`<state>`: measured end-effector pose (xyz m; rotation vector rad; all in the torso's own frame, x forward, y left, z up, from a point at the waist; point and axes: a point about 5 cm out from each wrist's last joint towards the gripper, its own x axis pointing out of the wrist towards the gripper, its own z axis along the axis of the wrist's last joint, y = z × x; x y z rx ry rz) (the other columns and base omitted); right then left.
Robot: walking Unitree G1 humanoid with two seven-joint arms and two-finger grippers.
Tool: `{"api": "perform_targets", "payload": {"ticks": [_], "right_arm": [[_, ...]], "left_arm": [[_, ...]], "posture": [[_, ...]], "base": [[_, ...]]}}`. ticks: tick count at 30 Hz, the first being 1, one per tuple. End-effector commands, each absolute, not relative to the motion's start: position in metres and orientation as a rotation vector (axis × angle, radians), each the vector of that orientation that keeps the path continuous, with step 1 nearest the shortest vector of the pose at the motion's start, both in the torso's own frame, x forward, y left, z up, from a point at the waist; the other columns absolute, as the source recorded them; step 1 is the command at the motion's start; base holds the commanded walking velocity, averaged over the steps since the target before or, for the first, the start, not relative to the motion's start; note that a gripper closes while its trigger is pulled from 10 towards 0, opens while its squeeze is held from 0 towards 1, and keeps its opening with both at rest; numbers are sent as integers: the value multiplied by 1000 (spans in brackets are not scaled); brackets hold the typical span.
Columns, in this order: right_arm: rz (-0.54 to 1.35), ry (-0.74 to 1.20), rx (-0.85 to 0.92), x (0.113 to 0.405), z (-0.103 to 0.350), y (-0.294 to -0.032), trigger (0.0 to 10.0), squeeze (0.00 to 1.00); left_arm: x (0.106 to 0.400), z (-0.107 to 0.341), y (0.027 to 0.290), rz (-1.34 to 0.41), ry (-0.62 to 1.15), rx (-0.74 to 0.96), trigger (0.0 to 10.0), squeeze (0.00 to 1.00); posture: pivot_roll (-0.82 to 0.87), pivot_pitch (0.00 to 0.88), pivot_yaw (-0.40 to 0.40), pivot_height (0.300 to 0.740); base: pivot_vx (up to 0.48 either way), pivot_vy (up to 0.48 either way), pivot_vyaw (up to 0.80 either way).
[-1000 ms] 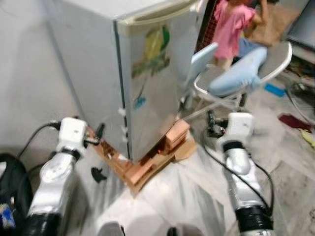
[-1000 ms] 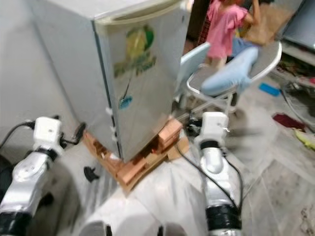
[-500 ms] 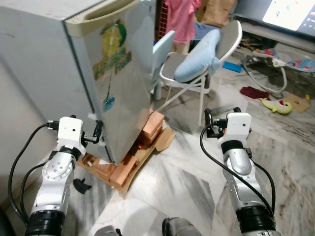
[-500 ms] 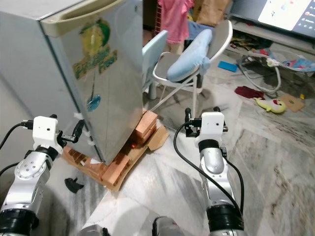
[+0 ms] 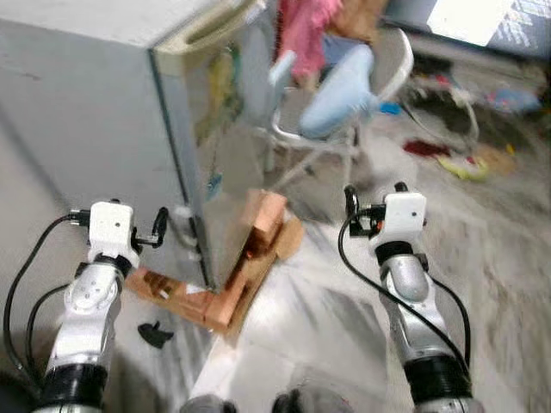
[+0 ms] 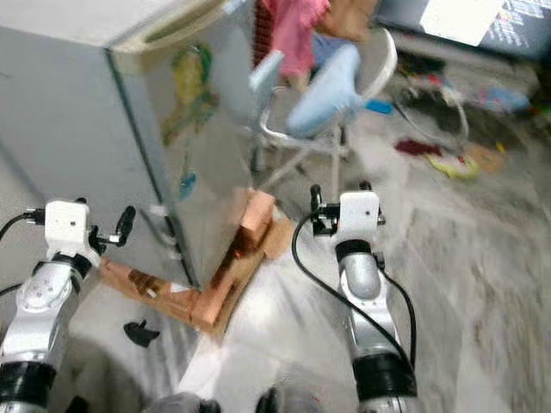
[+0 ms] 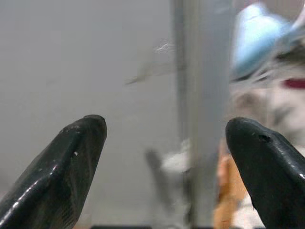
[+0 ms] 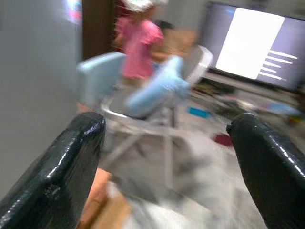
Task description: Restocking fridge
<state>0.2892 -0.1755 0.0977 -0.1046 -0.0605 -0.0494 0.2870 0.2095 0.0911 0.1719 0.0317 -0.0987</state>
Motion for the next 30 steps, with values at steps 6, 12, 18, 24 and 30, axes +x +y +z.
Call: {"api": "perform_targets", "payload": {"ticks": [6, 12, 18, 24, 30], "right_arm": [[-33, -90, -94, 292, 105, -169, 10000, 0], [-34, -88, -94, 292, 104, -169, 10000, 0], [-38, -76, -81, 288, 102, -170, 10000, 0], [-16, -75, -97, 280, 102, -165, 10000, 0], [0, -70, -104, 273, 105, -163, 10000, 0]], "left_arm": [[292, 97, 222, -48, 13, 178, 10000, 0], [301, 103, 214, -108, 3, 115, 10000, 0], [311, 107, 197, -195, -8, 63, 10000, 0], [313, 109, 187, -247, -7, 12, 10000, 0], [323, 112, 186, -187, -23, 9, 10000, 0]], "posture": [[13, 28, -44, 740], [7, 37, -49, 740], [-2, 40, -54, 740], [-8, 72, -57, 740], [-32, 103, -63, 740]], "base": [[0, 0, 0], [0, 0, 0], [0, 0, -267], [0, 0, -400], [0, 0, 0]]}}
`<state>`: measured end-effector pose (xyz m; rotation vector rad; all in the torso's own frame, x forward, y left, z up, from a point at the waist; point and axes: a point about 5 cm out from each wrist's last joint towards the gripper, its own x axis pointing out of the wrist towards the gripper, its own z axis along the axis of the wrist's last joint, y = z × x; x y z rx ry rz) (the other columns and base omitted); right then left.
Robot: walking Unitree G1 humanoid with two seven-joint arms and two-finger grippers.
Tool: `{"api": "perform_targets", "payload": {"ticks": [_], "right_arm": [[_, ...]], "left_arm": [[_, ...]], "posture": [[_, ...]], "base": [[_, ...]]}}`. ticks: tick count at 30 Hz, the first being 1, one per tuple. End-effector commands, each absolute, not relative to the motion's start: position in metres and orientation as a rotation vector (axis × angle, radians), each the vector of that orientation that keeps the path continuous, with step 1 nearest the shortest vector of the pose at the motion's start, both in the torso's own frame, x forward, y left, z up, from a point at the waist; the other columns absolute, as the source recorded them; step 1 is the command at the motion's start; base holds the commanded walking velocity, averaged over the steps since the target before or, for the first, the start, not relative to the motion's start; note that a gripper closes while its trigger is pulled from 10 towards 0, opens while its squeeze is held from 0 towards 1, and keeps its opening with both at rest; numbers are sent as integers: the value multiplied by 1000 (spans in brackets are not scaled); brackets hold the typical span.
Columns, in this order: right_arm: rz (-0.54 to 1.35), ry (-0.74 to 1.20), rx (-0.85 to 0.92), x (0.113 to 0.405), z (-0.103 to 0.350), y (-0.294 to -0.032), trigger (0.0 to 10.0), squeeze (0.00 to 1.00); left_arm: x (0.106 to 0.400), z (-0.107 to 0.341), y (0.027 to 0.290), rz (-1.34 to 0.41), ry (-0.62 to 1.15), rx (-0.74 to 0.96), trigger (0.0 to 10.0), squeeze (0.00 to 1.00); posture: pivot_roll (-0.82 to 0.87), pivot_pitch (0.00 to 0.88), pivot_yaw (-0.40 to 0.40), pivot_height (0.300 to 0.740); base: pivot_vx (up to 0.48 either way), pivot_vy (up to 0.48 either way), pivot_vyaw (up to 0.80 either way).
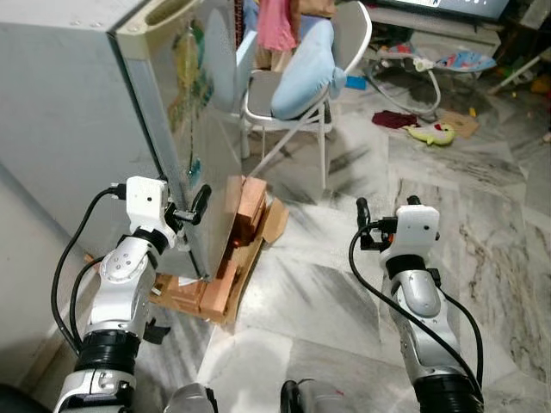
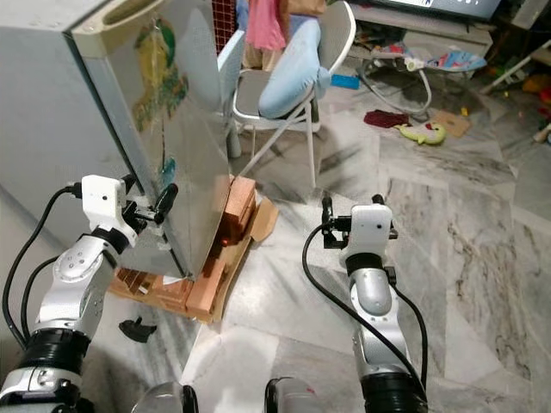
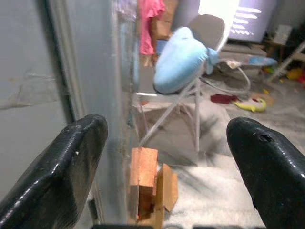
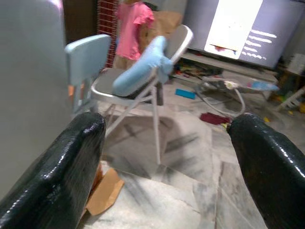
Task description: Restocking fridge
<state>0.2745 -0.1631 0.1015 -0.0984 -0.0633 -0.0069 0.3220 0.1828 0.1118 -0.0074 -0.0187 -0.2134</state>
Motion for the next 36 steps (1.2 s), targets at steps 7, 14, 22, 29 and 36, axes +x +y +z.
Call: {"api": "perform_targets", "payload": {"ticks": [7, 14, 22, 29, 36], "right_arm": [[-41, -71, -115, 260, 111, -170, 10000, 0], [-35, -54, -127, 252, 113, -172, 10000, 0], [-29, -45, -129, 252, 117, -171, 10000, 0], [-23, -44, -136, 254, 119, -172, 10000, 0], [-17, -44, -140, 255, 121, -171, 10000, 0]], "left_arm": [[337, 116, 188, -151, -24, -20, 10000, 0], [358, 130, 182, -139, -49, -19, 10000, 0], [373, 140, 181, -96, -66, 18, 10000, 0], [377, 146, 189, -13, -84, 35, 10000, 0], [378, 145, 195, 48, -88, 62, 10000, 0]], "posture": [[-97, 134, -49, 740], [-118, 161, -62, 740], [-125, 163, -70, 740], [-126, 155, -78, 740], [-133, 148, -79, 740]], "base": [[0, 0, 0], [0, 0, 0], [0, 0, 0], [0, 0, 0], [0, 0, 0]]}}
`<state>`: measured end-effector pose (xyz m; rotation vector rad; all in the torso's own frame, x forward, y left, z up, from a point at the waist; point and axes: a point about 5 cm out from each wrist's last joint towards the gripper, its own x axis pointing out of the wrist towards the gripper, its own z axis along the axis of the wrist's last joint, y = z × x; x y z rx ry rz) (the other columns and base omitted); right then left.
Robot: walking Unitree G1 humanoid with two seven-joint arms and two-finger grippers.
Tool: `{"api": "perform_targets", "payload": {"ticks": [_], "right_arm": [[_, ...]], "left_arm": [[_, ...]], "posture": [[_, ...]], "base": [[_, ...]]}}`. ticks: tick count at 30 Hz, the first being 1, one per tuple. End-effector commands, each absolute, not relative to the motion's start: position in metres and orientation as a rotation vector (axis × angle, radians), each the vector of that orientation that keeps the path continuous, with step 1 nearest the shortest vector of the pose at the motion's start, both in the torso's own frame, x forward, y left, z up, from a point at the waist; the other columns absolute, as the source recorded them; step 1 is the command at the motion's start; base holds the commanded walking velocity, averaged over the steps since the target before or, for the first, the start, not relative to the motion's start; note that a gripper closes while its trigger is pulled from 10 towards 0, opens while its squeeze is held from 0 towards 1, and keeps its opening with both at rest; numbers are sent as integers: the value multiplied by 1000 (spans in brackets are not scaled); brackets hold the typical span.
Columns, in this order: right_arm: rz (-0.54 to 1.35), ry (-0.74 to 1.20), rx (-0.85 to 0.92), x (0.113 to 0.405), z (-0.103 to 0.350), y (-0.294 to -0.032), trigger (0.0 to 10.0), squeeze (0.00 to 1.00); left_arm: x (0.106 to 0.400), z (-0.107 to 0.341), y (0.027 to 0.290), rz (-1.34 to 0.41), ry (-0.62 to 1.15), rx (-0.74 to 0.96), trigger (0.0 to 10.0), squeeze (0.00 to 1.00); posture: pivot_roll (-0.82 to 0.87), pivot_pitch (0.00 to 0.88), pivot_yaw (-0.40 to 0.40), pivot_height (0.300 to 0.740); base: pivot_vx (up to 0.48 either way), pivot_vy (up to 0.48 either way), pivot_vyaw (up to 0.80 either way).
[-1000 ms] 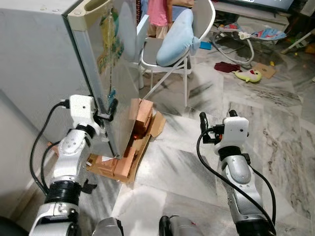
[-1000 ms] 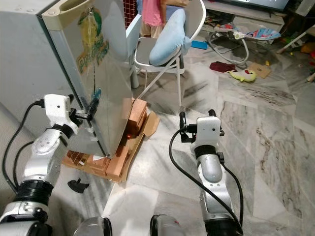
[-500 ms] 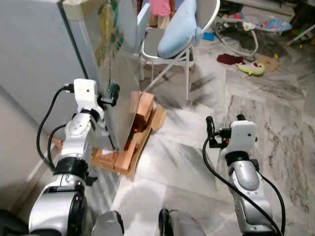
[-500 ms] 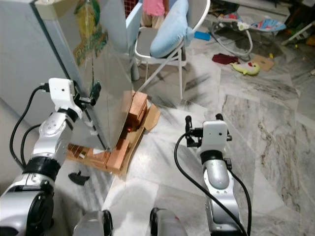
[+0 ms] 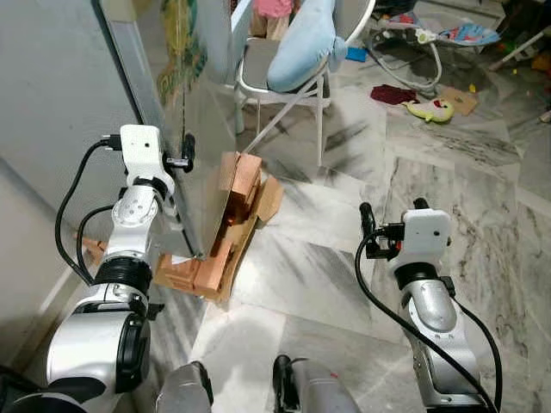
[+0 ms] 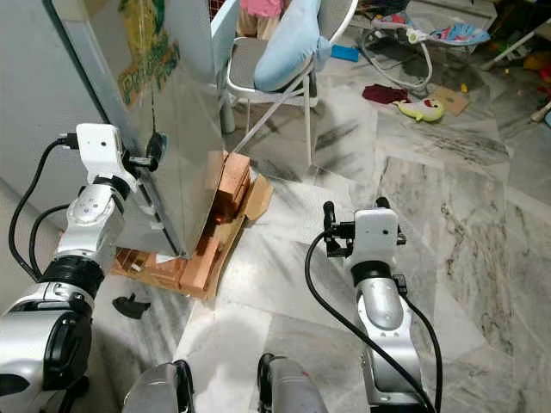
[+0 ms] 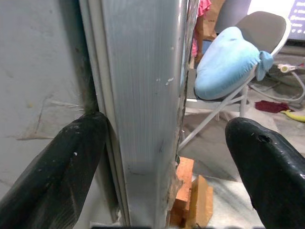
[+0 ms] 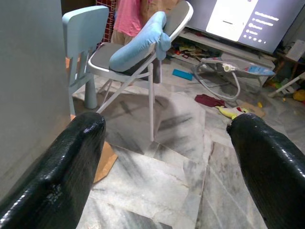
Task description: Restocking fridge
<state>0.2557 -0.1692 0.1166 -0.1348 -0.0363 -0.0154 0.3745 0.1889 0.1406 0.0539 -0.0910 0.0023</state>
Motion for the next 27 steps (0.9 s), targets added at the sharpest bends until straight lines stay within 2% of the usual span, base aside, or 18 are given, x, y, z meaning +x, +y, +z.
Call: {"api": "perform_targets", "payload": {"ticks": [1, 6, 13, 18, 19, 20, 21, 22, 23, 27], "right_arm": [[-16, -44, -141, 255, 121, -171, 10000, 0], [-21, -47, -146, 254, 122, -173, 10000, 0], [-21, -43, -142, 254, 121, -171, 10000, 0], [-15, -46, -130, 255, 121, -169, 10000, 0], [-13, -46, -129, 255, 121, -169, 10000, 0], [-12, -45, -127, 255, 120, -168, 10000, 0], [-12, -45, -127, 255, 120, -168, 10000, 0], [-12, -45, -125, 255, 120, -168, 10000, 0], [-13, -46, -123, 256, 120, -167, 10000, 0], [-13, -57, -113, 258, 122, -164, 10000, 0]], "left_arm": [[378, 145, 196, 59, -90, 58, 10000, 0], [381, 151, 196, 79, -105, 70, 10000, 0], [387, 152, 173, -58, -78, 73, 10000, 0], [389, 154, 129, -281, -85, 75, 10000, 0], [385, 154, 108, -390, -98, 87, 10000, 0], [378, 154, 75, -556, -124, 105, 10000, 0], [378, 154, 75, -556, -124, 105, 10000, 0], [370, 152, 55, -654, -134, 108, 10000, 0], [366, 150, 45, -697, -131, 107, 10000, 0], [355, 139, 29, -771, -115, 98, 10000, 0]], "posture": [[-133, 148, -79, 740], [-140, 148, -76, 740], [-134, 149, -72, 740], [-125, 149, -75, 740], [-123, 149, -75, 740], [-121, 146, -76, 740], [-121, 146, -76, 740], [-118, 142, -74, 740], [-118, 142, -73, 740], [-119, 140, -67, 740]], "base": [[0, 0, 0], [0, 0, 0], [0, 0, 0], [0, 0, 0], [0, 0, 0], [0, 0, 0], [0, 0, 0], [0, 0, 0], [0, 0, 0], [0, 0, 0]]}}
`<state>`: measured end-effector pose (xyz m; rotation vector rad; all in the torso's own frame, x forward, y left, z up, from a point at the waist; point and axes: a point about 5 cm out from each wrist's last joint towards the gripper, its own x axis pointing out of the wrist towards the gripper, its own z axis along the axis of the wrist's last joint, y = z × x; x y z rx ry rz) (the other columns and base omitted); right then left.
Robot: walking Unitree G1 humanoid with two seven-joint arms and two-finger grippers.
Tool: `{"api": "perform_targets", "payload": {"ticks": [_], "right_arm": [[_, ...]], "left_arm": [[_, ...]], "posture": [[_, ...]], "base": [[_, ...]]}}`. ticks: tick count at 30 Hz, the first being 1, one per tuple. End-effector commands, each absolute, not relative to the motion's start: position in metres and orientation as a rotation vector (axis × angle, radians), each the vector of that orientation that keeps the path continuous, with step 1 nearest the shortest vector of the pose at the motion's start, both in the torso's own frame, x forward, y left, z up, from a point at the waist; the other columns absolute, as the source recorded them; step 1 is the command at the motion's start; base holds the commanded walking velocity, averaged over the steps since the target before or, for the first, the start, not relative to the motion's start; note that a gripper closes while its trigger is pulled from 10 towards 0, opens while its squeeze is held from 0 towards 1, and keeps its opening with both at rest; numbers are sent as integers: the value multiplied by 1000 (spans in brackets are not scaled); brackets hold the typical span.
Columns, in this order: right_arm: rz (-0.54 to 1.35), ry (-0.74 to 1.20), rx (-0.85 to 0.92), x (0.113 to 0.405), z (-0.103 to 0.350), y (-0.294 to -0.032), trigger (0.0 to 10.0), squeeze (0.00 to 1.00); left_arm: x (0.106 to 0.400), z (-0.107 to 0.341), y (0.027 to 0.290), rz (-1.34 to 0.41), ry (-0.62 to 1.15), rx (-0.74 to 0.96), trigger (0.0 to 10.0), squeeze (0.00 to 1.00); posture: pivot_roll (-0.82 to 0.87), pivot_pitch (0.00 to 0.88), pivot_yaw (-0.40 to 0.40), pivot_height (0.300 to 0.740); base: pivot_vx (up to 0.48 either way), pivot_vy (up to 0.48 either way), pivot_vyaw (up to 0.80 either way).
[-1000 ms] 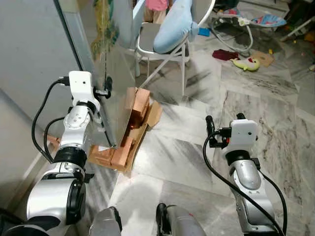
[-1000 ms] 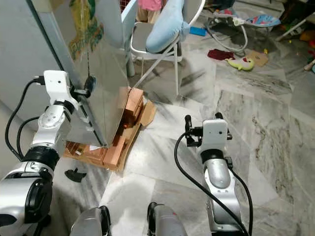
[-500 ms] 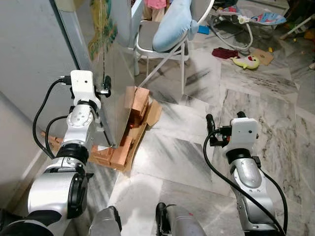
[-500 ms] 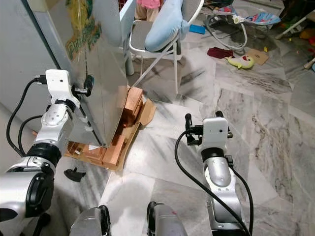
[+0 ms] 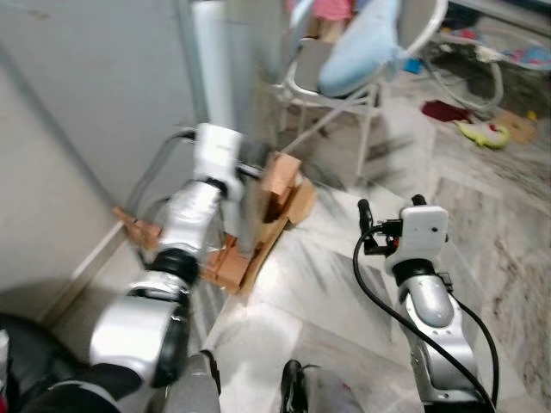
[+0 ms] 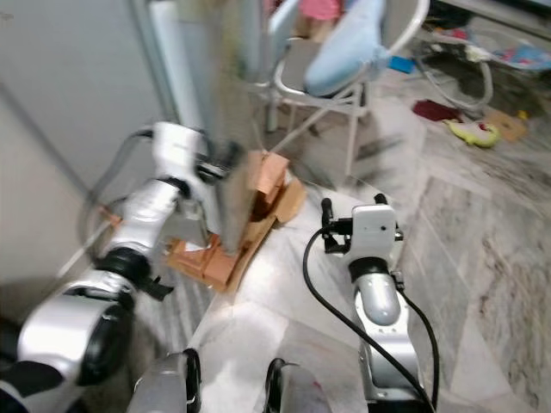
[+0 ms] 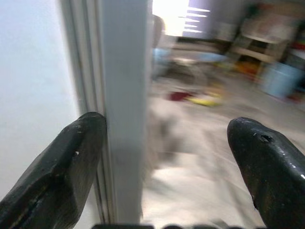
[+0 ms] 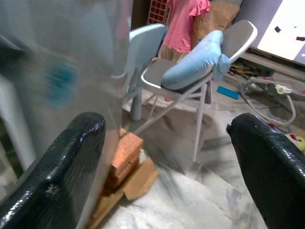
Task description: Restocking fridge
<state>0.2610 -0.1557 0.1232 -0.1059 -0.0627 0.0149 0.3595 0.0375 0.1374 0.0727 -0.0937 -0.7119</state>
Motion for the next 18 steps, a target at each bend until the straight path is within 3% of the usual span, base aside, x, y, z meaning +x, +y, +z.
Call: {"api": "perform_targets", "payload": {"ticks": [1, 3, 7, 10, 13, 18], "right_arm": [[-14, -58, -112, 258, 122, -163, 10000, 0], [-16, -61, -111, 259, 123, -163, 10000, 0], [-18, -65, -107, 258, 122, -163, 10000, 0], [-12, -67, -106, 260, 122, -161, 10000, 0], [-8, -68, -103, 262, 121, -158, 10000, 0], [0, -72, -92, 264, 121, -154, 10000, 0]], "left_arm": [[355, 138, 30, -768, -114, 101, 10000, 0], [357, 136, 37, -734, -108, 106, 10000, 0], [369, 130, 88, -537, -66, 129, 10000, 0], [370, 128, 111, -486, -62, 152, 10000, 0], [367, 126, 127, -457, -65, 142, 10000, 0], [357, 120, 153, -392, -76, 143, 10000, 0]], "posture": [[-117, 139, -66, 740], [-114, 138, -64, 740], [-104, 133, -59, 740], [-95, 129, -55, 740], [-89, 127, -53, 740], [-62, 127, -52, 740]], "base": [[0, 0, 0], [0, 0, 0], [0, 0, 0], [0, 0, 0], [0, 0, -613], [0, -336, -800]]}}
